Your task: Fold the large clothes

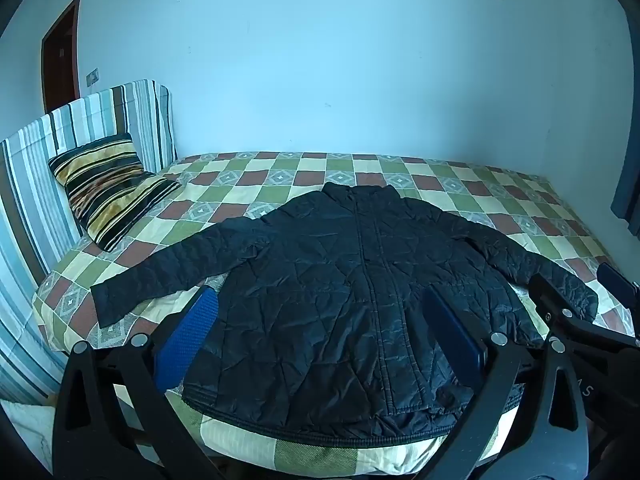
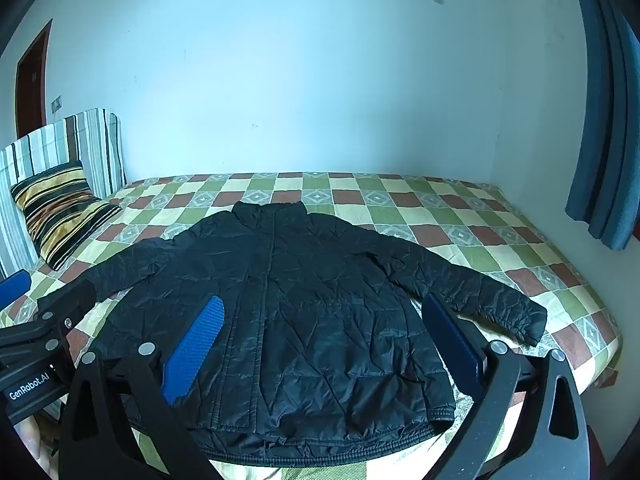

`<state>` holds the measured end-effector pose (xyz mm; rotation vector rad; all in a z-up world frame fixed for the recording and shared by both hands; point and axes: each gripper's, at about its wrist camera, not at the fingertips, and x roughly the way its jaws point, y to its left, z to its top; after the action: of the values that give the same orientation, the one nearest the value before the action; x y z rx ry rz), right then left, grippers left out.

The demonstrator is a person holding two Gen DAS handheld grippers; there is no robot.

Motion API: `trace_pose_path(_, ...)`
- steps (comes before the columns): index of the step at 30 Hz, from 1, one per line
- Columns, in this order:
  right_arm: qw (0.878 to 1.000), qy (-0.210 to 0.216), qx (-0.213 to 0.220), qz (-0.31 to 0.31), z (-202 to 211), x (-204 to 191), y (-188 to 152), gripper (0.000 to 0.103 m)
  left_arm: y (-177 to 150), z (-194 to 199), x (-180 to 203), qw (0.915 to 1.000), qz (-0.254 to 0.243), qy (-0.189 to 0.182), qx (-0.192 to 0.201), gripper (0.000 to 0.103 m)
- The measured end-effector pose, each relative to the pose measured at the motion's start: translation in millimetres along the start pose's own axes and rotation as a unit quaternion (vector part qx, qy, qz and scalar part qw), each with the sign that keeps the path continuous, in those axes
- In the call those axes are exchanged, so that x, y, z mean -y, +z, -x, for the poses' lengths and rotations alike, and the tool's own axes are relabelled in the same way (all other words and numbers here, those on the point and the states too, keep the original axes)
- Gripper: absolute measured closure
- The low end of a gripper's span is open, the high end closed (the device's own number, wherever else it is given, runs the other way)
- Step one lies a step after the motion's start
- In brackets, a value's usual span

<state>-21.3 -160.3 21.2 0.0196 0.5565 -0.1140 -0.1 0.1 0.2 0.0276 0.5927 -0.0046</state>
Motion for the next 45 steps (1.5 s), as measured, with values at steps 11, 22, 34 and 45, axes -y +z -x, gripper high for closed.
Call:
trace_pose_path(11,1.0,0.0,-0.002,-0.001,0.1,0.1,-0.3,0.005,-0.3,0.3,0.8,1.0,-0.003,0.002,0.003,0.002)
trace_pose_path(22,1.0,0.0,-0.002,0.0,1.2,-1.2,-0.4,0.005,2.1,-1.2,-2.4,1.0,-0.004,0.002,0.002,0.002)
trace_pose_path(34,1.0,0.001,-0.002,0.0,2.7,-3.9,0.7,0.005,-1.1,-0.9,-1.7,1.0,0.004,-0.006,-0.004,0.002)
trace_pose_path(45,1.0,0.001,-0.002,0.001,2.2,-4.4,0.5,0.005,0.0,-1.2,-1.0,0.9999,0.008,-0.006,-0.004,0.002)
